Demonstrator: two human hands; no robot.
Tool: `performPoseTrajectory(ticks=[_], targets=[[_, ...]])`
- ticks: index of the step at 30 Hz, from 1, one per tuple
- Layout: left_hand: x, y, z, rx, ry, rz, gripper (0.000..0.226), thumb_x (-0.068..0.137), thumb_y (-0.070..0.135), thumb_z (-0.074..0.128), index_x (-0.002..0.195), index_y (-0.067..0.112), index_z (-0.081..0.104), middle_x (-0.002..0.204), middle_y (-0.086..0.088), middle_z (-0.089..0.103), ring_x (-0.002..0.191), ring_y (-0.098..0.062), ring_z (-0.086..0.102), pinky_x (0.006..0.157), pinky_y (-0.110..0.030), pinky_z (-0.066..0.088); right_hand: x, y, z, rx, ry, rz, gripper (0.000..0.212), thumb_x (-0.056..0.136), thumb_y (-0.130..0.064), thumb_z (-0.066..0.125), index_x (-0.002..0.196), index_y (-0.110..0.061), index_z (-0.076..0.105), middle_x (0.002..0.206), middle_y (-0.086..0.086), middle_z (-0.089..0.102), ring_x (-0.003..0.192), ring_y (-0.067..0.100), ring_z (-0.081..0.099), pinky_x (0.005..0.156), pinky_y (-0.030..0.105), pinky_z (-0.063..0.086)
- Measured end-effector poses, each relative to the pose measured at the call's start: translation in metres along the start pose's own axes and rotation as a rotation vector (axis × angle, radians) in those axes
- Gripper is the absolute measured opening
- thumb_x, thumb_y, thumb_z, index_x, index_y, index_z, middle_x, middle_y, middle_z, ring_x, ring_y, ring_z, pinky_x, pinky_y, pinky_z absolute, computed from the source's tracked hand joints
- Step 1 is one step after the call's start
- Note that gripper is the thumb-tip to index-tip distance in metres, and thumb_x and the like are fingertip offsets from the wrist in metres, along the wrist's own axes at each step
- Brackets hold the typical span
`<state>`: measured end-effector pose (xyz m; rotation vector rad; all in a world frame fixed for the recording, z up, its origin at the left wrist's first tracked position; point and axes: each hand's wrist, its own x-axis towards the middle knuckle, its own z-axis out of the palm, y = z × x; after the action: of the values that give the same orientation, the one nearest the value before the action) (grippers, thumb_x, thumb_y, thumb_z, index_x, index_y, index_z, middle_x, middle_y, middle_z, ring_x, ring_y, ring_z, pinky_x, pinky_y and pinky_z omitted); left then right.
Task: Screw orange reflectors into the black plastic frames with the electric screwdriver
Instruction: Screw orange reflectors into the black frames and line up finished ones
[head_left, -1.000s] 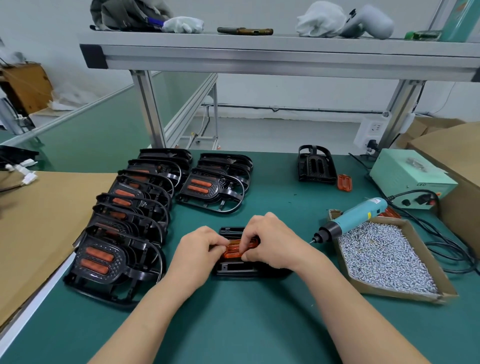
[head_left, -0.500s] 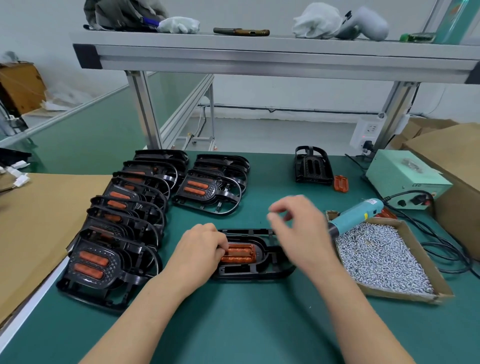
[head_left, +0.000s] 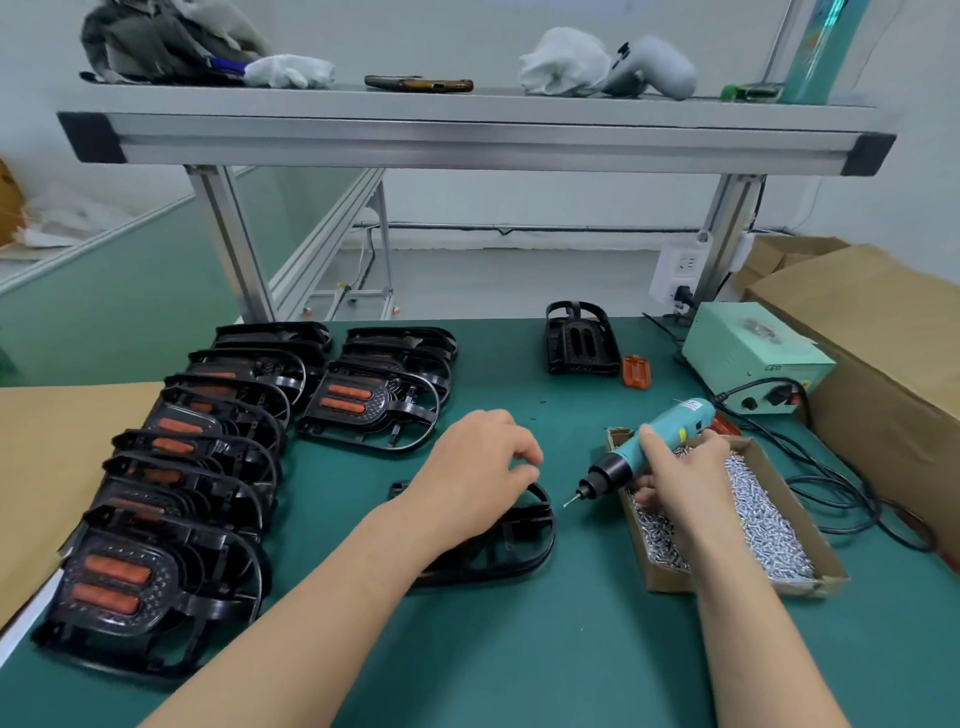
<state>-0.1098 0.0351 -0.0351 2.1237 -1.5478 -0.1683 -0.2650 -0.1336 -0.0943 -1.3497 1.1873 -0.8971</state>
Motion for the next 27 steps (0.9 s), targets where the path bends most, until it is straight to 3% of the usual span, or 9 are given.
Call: performPoseTrajectory(ticks=[3,6,12,15,19,22,27], targets=[[0.009,0.005,0.003,0.024,-0.025,0.008,0.019,0.095,0.024,0.061,0.107,0.023,0.075,0.109,0.001,0.063,0.109,-0.019,0.053,0.099,-0.035,0.039,0.005,-0.005,0.001,0.113,0.004,0.069,0.071,0.09,-0.033,0.075,0.141,-0.014,0.029,0.109,0.02,0.063,0.051,0.015,0.058,0.042,0.026,0.047],[0.019,0.007,0.006,0.009,-0.05,0.006,0.018,0.094,0.023,0.061,0.105,0.022,0.075,0.107,0.001,0.064,0.109,-0.019,0.054,0.098,-0.037,0.041,0.006,-0.009,0.0,0.193,-0.014,0.129,0.062,0.089,-0.025,0.076,0.134,-0.003,0.039,0.114,0.025,0.064,0.057,0.015,0.06,0.04,0.022,0.047],[0.047,0.014,0.012,-0.027,-0.095,0.0,0.019,0.093,0.019,0.061,0.105,0.02,0.076,0.106,0.002,0.065,0.105,-0.018,0.058,0.094,-0.035,0.046,0.007,-0.007,0.001,0.312,-0.036,0.185,0.041,0.091,-0.016,0.068,0.125,0.001,0.052,0.093,0.015,0.065,0.061,0.015,0.059,0.04,0.021,0.044],[0.064,0.022,0.02,-0.026,-0.143,0.038,0.019,0.094,0.022,0.063,0.108,0.02,0.076,0.108,0.001,0.066,0.106,-0.02,0.059,0.095,-0.035,0.046,0.007,-0.009,0.0,0.396,-0.013,0.154,0.032,0.092,-0.018,0.067,0.115,0.002,0.059,0.075,0.007,0.058,0.044,0.006,0.05,0.035,0.019,0.034],[0.083,0.038,0.038,0.04,-0.216,0.152,0.024,0.092,0.031,0.068,0.114,0.024,0.075,0.116,-0.003,0.064,0.114,-0.025,0.05,0.099,-0.04,0.041,0.004,-0.013,-0.005,0.584,0.0,0.16,0.018,0.095,-0.027,0.066,0.092,-0.01,0.061,0.067,0.006,0.054,0.043,0.01,0.051,0.04,0.02,0.043],[0.091,0.053,0.058,0.177,-0.296,0.255,0.028,0.091,0.038,0.067,0.116,0.029,0.074,0.118,-0.003,0.064,0.115,-0.025,0.045,0.097,-0.04,0.04,0.003,-0.017,-0.013,0.71,0.0,0.148,0.016,0.093,-0.028,0.068,0.088,-0.015,0.058,0.06,0.002,0.049,0.042,0.009,0.045,0.038,0.018,0.038],[0.091,0.072,0.084,0.326,-0.332,0.325,0.018,0.085,0.037,0.067,0.096,0.025,0.072,0.086,0.0,0.06,0.095,-0.027,0.046,0.075,-0.036,0.024,0.001,-0.023,-0.023,0.906,-0.124,0.156,0.024,0.093,-0.034,0.062,0.09,-0.011,0.062,0.053,0.002,0.041,0.04,0.012,0.038,0.039,0.017,0.032]])
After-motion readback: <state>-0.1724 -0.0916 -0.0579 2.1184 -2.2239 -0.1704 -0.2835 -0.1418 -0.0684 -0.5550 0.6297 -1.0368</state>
